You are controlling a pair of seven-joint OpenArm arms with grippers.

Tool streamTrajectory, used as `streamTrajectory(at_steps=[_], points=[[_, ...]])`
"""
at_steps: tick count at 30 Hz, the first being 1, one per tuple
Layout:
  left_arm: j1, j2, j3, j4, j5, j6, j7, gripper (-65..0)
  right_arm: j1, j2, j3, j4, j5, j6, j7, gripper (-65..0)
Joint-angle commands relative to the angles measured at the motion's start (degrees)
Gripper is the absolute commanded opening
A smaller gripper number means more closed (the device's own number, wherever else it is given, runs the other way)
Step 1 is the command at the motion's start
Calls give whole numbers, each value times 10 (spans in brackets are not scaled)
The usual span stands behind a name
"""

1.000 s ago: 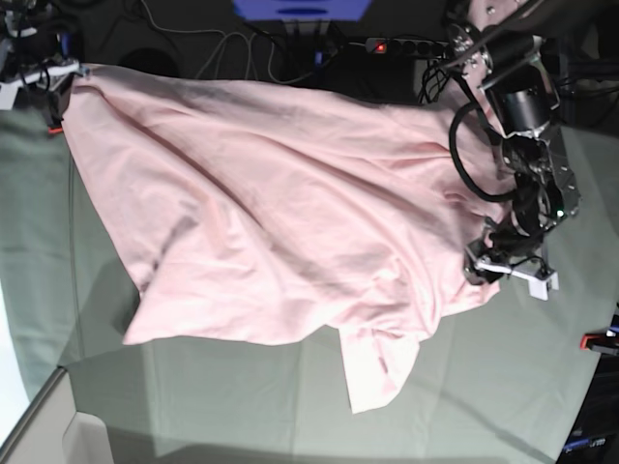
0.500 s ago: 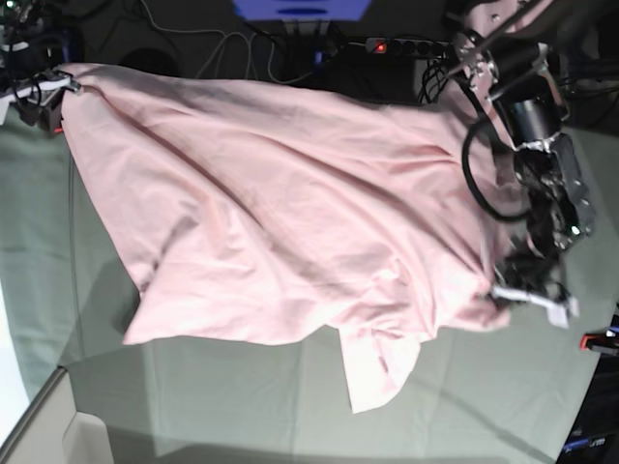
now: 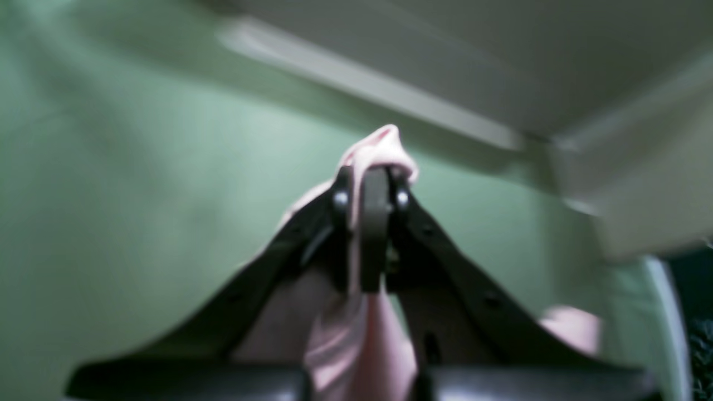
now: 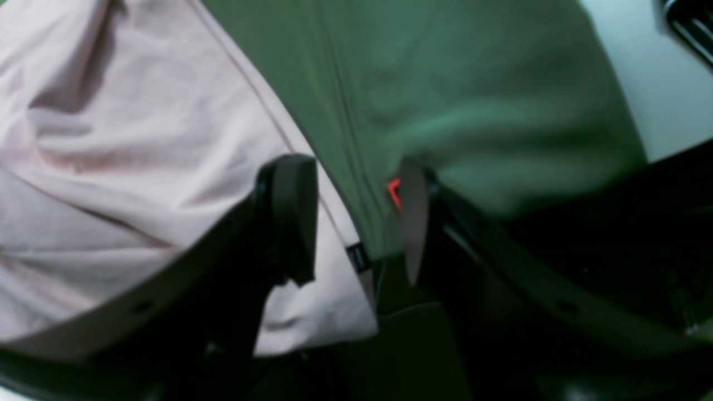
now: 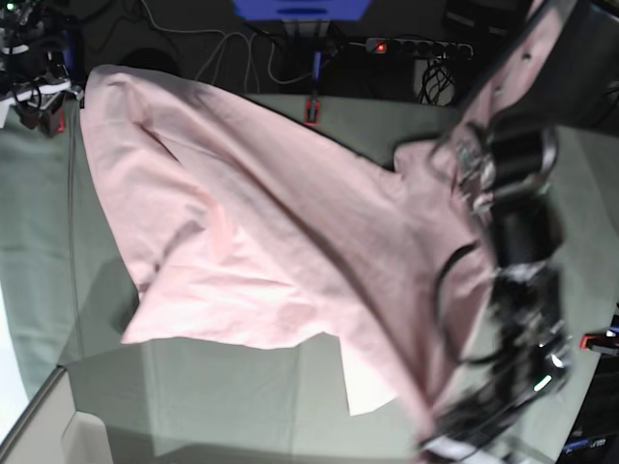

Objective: Layout the t-shirt on the table in an organized manner, then fold the t-shirt properly
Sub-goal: 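Drag the shirt fabric with the left gripper toward the right gripper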

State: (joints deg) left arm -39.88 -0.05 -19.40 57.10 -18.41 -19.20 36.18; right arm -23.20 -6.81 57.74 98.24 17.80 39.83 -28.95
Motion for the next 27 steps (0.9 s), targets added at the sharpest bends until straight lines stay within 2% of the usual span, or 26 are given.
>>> streamTrajectory(at_steps=[1, 5, 9, 11, 14, 17, 19, 21, 23, 27], points=[[-43, 18, 15, 0, -11, -8, -18, -649, -6, 5, 3, 8, 9, 2, 13, -398], [-112, 84, 71, -58, -11, -8, -32, -649, -3, 7, 3, 9, 9, 2, 15, -398], [-175, 91, 136, -133, -14, -8, -89, -649, -4, 8, 4, 13, 9, 2, 16, -398], [-203, 91, 198, -177, -58, -8, -126, -647, -5, 8, 17, 13, 9, 2, 16, -398], [-236, 91, 315, -242, -181, -8, -180, -636, -2, 8, 41, 12, 9, 2, 16, -398], [-247, 91, 430, -273, -276, -7, -212, -543, -3, 8, 53, 13, 9, 2, 16, -398], [-248, 91, 502, -277, -315, -7, -230, -443, -4, 8, 59, 13, 9, 2, 14, -398], [-246, 91, 550, -276, -337, -7, -251, -379, -6, 8, 59, 13, 9, 2, 14, -398], [-230, 91, 579, -272, -364, -7, -275, -335, -6, 8, 59, 13, 9, 2, 15, -398], [-200, 91, 581, -272, -425, -7, -303, -260, -7, 8, 60, 13, 9, 2, 15, -398]])
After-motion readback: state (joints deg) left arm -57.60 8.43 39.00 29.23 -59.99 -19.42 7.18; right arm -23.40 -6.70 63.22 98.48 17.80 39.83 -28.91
